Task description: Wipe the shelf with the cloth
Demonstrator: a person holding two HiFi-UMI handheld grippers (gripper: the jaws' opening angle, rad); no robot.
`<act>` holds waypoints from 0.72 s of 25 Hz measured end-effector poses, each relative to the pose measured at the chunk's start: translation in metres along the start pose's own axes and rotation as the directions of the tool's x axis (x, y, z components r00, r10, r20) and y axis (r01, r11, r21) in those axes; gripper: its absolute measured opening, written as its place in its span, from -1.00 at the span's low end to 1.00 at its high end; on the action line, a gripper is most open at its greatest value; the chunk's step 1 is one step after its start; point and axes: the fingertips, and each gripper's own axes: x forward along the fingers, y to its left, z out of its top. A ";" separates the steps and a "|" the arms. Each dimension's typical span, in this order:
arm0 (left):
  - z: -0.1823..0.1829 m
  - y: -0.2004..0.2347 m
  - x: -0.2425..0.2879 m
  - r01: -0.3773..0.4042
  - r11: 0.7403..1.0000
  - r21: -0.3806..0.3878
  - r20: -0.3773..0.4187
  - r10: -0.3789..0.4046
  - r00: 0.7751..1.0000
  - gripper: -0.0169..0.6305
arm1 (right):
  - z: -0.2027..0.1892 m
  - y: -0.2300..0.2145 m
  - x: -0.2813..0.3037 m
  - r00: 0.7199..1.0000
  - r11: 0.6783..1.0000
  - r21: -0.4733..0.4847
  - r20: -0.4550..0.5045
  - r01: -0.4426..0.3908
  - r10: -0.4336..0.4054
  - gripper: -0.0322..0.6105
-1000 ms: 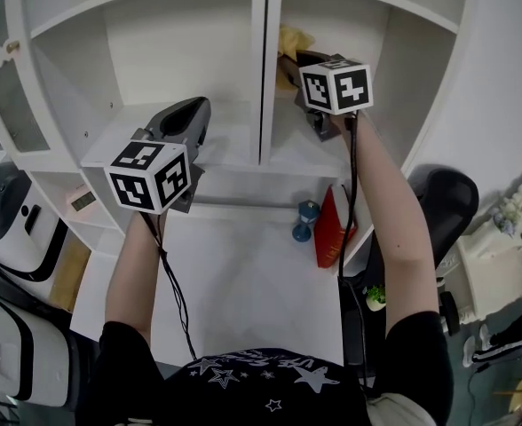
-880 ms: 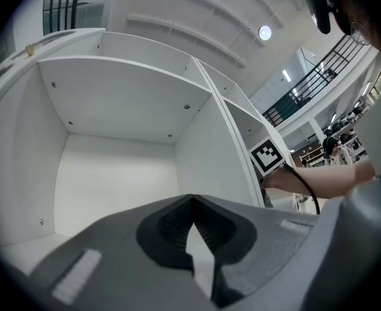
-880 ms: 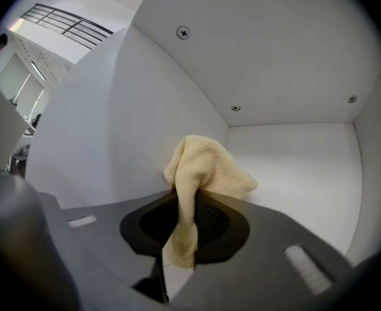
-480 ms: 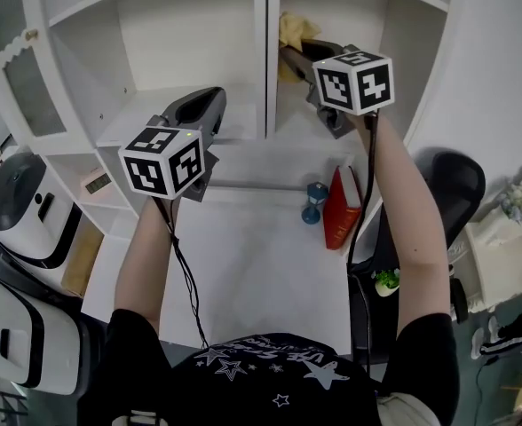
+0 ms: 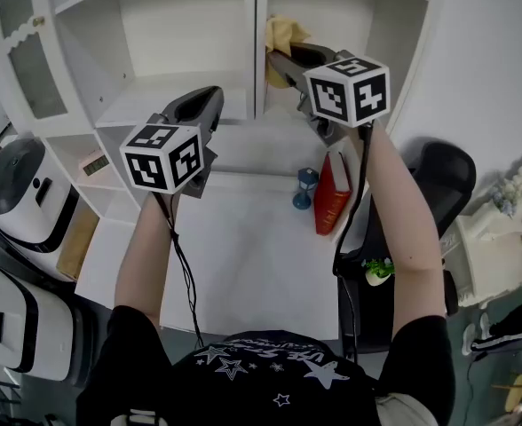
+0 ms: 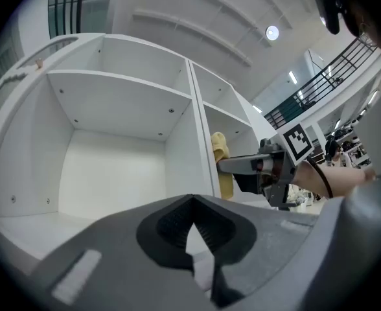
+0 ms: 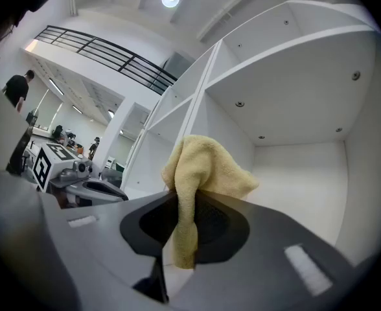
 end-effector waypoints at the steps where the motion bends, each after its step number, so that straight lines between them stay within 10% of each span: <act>1: 0.000 0.000 -0.002 -0.006 1.000 -0.002 0.001 0.006 1.000 -0.95 | 0.000 0.001 -0.002 1.000 1.000 0.004 0.005 -0.006 0.006 -0.65; 18: -0.012 0.002 -0.012 -0.064 0.998 0.000 -0.038 0.063 0.997 -0.95 | -0.020 -0.060 -0.004 0.990 0.990 0.052 -0.057 0.128 -0.125 -0.65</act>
